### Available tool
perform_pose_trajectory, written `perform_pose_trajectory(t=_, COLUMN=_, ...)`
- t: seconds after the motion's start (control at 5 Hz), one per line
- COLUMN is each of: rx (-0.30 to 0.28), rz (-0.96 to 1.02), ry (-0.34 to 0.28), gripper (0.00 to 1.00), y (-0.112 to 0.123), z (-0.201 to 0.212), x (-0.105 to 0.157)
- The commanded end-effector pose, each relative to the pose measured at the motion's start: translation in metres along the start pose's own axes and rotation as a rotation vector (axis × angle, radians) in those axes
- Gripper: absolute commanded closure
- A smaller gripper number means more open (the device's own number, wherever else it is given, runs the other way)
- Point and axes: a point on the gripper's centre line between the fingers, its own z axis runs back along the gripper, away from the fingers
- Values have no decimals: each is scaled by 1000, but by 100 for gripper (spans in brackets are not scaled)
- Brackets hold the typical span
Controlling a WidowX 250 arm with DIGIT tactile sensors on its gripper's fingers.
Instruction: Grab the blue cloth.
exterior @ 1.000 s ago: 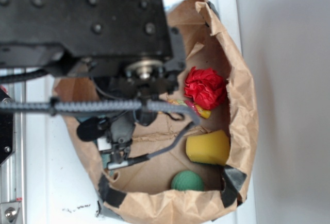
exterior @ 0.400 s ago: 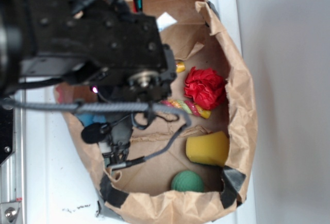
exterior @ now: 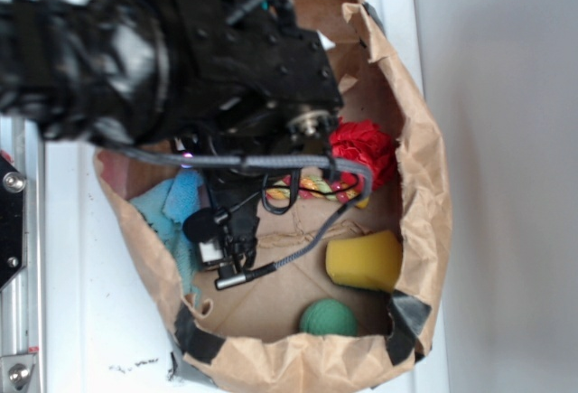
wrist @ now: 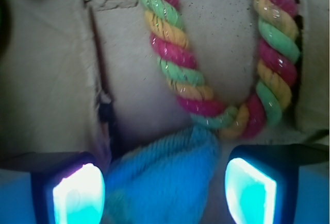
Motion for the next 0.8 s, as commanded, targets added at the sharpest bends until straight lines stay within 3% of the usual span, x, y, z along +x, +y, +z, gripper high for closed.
perform_pose_trajectory(t=0.0, rx=58, rz=-77, ry=-15, gripper=0, y=-3, z=-5, x=-9)
perform_pose_trajectory(t=0.2, rx=93, rz=-94, ry=-1, gripper=0, y=-1, z=-8, x=-16)
perform_pose_trajectory(t=0.4, rx=101, rz=-103, ry=-27, gripper=0, y=2, z=-3, x=-22)
perform_pose_trajectory(t=0.6, rx=96, rz=-97, ry=-66, gripper=100, y=5, z=4, x=-25)
